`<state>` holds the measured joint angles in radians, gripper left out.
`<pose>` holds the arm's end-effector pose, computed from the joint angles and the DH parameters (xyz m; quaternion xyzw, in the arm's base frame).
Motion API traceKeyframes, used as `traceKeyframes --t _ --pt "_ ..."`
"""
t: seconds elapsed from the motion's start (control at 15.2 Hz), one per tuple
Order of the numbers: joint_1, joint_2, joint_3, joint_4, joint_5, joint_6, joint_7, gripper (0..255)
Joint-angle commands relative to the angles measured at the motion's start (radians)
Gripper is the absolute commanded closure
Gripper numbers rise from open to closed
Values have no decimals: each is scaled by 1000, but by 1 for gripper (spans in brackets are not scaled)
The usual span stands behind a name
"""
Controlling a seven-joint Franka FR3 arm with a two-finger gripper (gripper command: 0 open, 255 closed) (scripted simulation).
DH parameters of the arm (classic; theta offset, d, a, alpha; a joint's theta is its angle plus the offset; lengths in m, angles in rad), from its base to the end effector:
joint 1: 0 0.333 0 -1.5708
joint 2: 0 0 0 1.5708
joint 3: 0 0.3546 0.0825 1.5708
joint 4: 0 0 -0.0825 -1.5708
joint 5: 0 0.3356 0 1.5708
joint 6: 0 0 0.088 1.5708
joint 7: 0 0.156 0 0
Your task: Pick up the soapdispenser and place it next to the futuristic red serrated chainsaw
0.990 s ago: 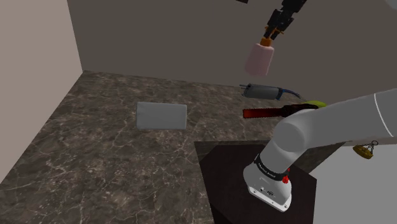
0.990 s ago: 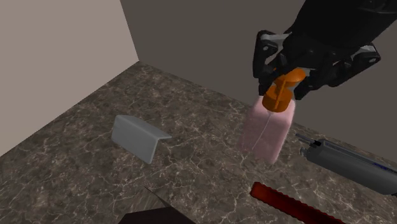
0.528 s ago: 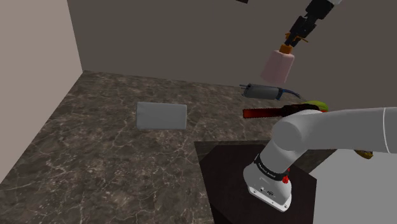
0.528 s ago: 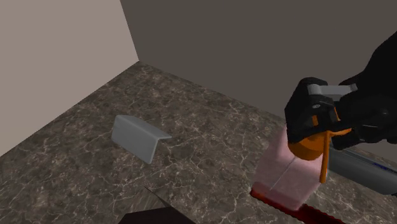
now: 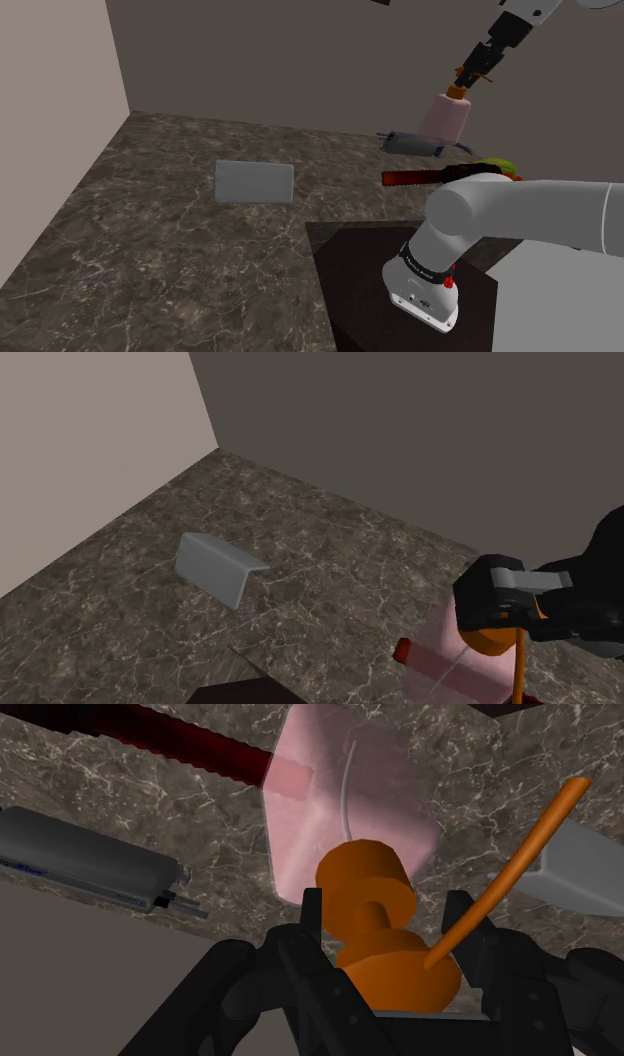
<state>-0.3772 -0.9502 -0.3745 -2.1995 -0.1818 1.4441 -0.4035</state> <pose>0.0773 -0.2028 0.6279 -0.9868 0.1288 -0.0963 0.0173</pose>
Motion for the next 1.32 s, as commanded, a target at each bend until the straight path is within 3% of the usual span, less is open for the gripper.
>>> traceKeyframes --t 0.0,1.25 --pt "-4 -12 -6 -31 -6 20 -2 255" --pt "-50 -118 -62 -337 -69 219 -10 255"
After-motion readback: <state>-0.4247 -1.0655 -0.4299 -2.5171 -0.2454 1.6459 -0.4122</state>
